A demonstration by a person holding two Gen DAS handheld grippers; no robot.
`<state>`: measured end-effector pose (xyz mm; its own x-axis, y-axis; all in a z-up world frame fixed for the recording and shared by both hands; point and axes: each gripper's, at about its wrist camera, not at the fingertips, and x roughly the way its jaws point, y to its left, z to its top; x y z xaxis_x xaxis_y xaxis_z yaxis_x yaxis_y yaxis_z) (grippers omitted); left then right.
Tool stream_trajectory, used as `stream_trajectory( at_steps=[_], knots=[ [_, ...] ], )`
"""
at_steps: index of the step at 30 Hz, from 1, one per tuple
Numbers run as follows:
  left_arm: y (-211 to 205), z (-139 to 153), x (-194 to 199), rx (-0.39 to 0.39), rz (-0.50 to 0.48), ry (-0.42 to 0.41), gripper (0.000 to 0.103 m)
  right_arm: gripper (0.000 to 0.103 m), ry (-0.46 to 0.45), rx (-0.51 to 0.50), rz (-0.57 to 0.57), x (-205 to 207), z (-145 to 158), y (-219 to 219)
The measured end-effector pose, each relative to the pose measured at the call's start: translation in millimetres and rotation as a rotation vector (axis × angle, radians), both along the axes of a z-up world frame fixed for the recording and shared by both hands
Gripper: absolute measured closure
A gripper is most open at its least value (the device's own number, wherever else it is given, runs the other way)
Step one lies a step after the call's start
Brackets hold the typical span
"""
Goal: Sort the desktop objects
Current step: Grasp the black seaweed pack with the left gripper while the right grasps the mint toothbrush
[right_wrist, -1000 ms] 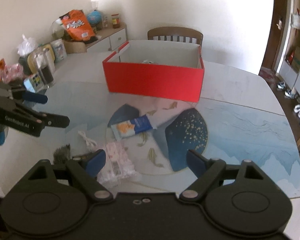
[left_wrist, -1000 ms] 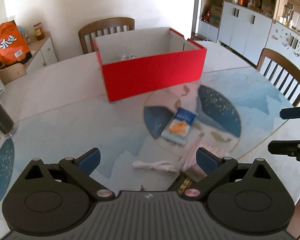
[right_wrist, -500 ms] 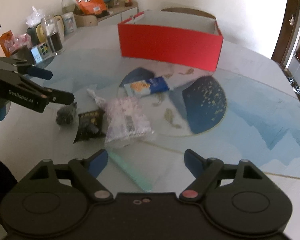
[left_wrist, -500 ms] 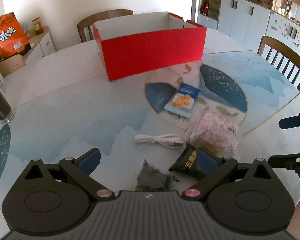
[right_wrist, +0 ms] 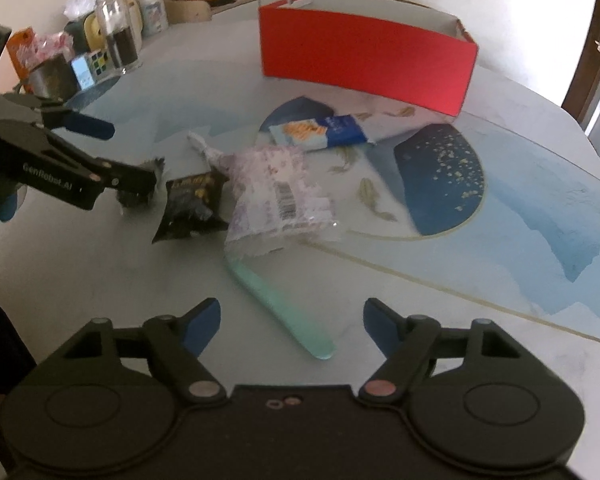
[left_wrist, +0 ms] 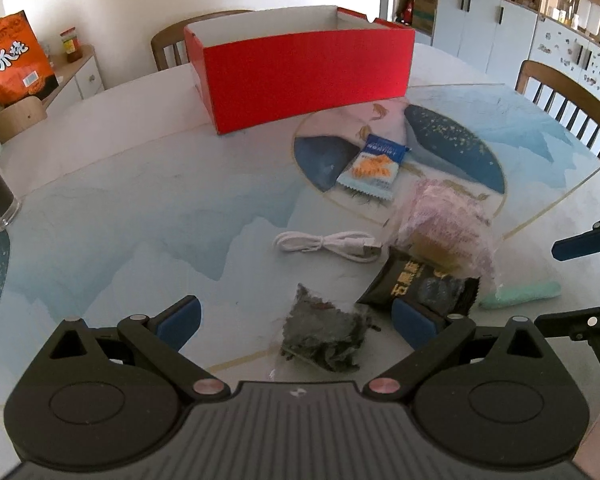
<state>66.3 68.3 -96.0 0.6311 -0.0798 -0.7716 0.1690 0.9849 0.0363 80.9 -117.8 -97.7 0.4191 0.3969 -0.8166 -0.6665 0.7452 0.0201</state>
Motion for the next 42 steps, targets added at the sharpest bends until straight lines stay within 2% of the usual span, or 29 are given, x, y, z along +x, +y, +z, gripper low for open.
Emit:
stream_trajectory(
  at_steps=[8, 15, 21, 29, 31, 32, 35, 38, 42],
  knots=[
    [3.1, -9.9, 5.6, -0.017, -0.006, 0.014, 0.002, 0.041, 0.005, -0.03, 0.007, 7.3, -10.7, 7.3],
    [6.2, -10.0, 2.5, -0.086, -0.011, 0.027, 0.004, 0.043, 0.004, -0.034, 0.009, 9.2, -13.1, 9.6],
    [4.4, -10.3, -1.2, -0.099, -0.024, 0.034, 0.005, 0.055, 0.003, -0.026, 0.025, 9.1, -11.7, 14.0],
    [3.2, -13.9, -1.6, -0.101, -0.032, 0.051, 0.026, 0.081, -0.008, -0.041, 0.068, 2.3, -9.6, 19.5],
    [2.8, -14.8, -1.3, -0.1, -0.031, 0.056, 0.028, 0.084, -0.018, -0.051, 0.068, 1.2, -9.5, 19.3],
    [2.2, -15.2, -1.4, -0.098, -0.031, 0.058, 0.039, 0.085, -0.024, -0.055, 0.066, 0.7, -9.5, 18.7],
    [-1.7, -15.4, -2.5, -0.072, -0.036, 0.053, 0.049, 0.089, -0.024, -0.057, 0.05, 1.3, -8.9, 14.9],
    [-1.7, -14.3, -2.1, -0.081, -0.024, 0.054, 0.054, 0.093, -0.032, -0.064, 0.032, 1.2, -8.6, 10.7],
    [-4.3, -13.3, -3.7, -0.051, -0.012, 0.047, 0.059, 0.093, -0.035, -0.067, -0.003, 2.8, -8.3, 3.3]
  ],
)
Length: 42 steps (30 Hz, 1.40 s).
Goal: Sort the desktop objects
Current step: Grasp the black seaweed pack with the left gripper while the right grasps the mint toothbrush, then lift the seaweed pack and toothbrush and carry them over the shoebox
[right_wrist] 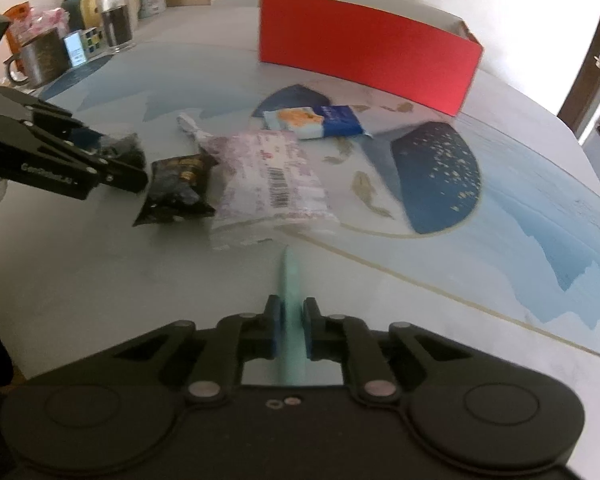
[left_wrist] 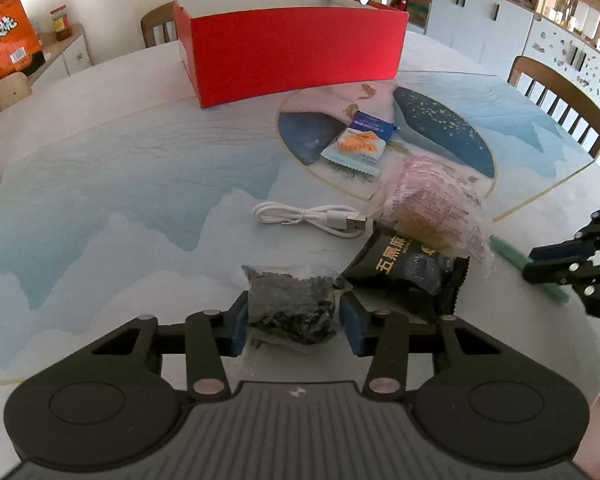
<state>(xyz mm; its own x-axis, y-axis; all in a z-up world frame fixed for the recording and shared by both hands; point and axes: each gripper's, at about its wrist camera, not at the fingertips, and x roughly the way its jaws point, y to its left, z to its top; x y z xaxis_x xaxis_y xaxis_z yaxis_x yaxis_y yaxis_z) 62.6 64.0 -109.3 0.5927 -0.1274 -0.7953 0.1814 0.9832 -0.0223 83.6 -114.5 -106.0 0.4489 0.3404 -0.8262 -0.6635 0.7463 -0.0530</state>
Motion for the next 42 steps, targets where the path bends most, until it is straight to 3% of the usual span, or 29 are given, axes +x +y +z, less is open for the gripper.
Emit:
stream_trajectory(
  at_steps=[16, 42],
  knots=[
    [-1.8, 22.1, -2.9, 0.003, 0.022, -0.033, 0.063, 0.093, -0.033, 0.047, -0.075, 3.3, 18.9, -20.9],
    [-13.3, 75.7, 20.1, -0.035, -0.045, -0.113, 0.063, 0.093, -0.112, 0.13, -0.151, 25.8, 73.7, -27.6]
  ],
)
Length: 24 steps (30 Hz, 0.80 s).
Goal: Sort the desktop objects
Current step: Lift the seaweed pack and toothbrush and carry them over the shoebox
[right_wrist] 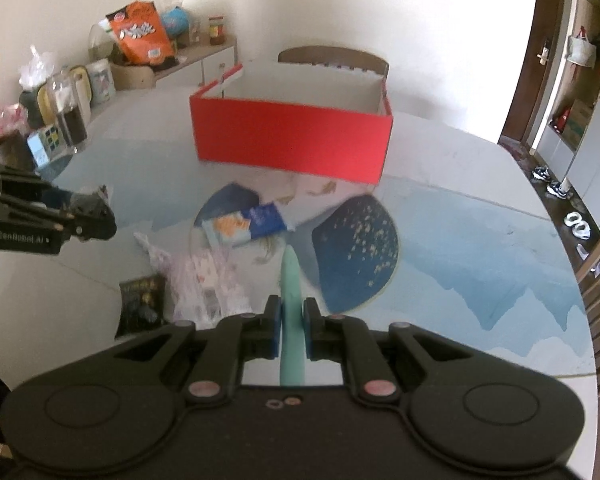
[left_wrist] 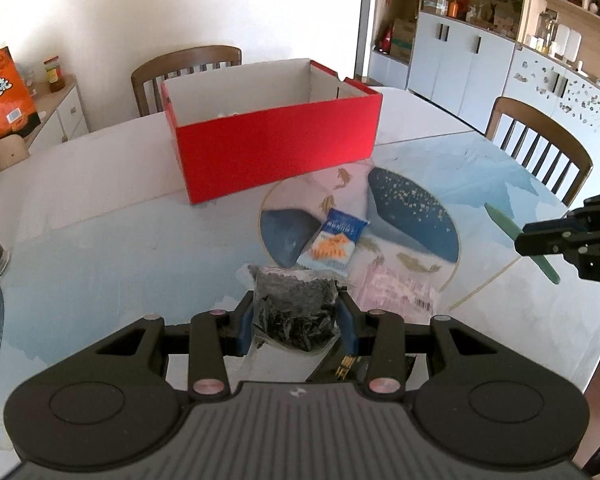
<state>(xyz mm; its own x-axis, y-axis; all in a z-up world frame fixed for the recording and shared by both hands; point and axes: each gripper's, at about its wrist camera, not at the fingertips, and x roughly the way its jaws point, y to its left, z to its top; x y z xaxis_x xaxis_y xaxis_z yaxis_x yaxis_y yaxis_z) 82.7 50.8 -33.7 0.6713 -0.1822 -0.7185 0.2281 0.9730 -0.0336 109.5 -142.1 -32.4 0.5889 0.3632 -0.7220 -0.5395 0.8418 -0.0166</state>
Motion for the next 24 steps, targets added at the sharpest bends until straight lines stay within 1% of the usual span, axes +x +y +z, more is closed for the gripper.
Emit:
stream_trajectory(
  at_steps=[11, 24],
  knots=[
    [-1.2, 24.2, 21.2, -0.013, -0.035, -0.017, 0.063, 0.093, -0.034, 0.04, -0.029, 24.0, 29.3, 4.8],
    [3.4, 59.7, 59.2, -0.005, -0.067, -0.1, 0.063, 0.093, -0.117, 0.055, -0.02, 58.5, 61.1, 22.8]
  ],
)
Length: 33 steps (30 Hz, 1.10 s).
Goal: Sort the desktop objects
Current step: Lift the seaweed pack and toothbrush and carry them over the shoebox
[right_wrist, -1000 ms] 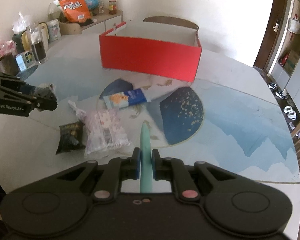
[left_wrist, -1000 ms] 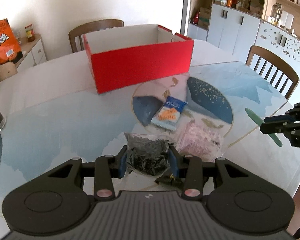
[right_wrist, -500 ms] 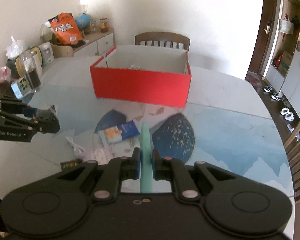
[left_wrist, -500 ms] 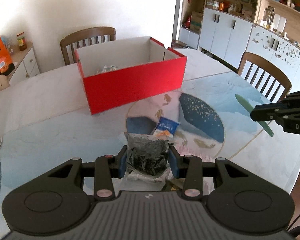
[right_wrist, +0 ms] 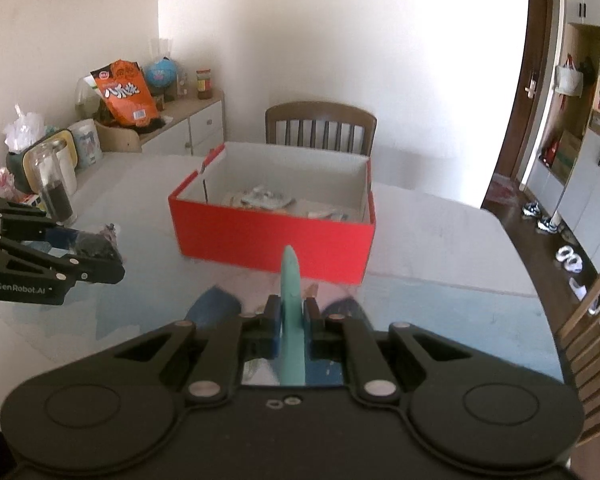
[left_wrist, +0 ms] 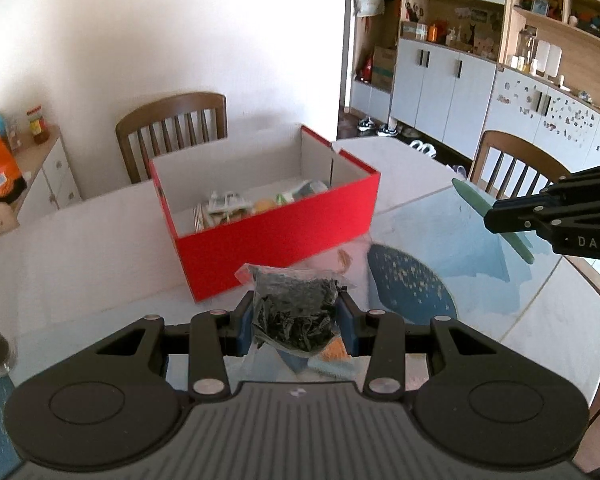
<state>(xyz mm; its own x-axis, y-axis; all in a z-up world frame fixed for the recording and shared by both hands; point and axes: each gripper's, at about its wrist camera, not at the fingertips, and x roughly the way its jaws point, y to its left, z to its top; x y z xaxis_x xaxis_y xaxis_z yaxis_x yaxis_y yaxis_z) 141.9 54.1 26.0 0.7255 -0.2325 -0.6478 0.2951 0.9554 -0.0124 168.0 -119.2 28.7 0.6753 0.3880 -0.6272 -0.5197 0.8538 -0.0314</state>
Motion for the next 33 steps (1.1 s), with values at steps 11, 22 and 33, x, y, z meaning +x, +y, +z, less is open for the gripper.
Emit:
stream_trajectory(
  at_steps=[11, 22, 33],
  knots=[
    [7.0, 19.9, 45.6, -0.007, -0.038, -0.003, 0.063, 0.093, -0.023, 0.034, -0.015, 40.0, 21.2, 13.1],
    [12.7, 34.1, 94.2, 0.0, -0.068, -0.018, 0.063, 0.093, -0.056, 0.038, -0.004, 76.0, 36.6, 37.2],
    [26.7, 33.4, 145.2, 0.016, -0.078, 0.005, 0.063, 0.093, -0.061, 0.049, -0.008, 110.6, 44.7, 57.8]
  ],
)
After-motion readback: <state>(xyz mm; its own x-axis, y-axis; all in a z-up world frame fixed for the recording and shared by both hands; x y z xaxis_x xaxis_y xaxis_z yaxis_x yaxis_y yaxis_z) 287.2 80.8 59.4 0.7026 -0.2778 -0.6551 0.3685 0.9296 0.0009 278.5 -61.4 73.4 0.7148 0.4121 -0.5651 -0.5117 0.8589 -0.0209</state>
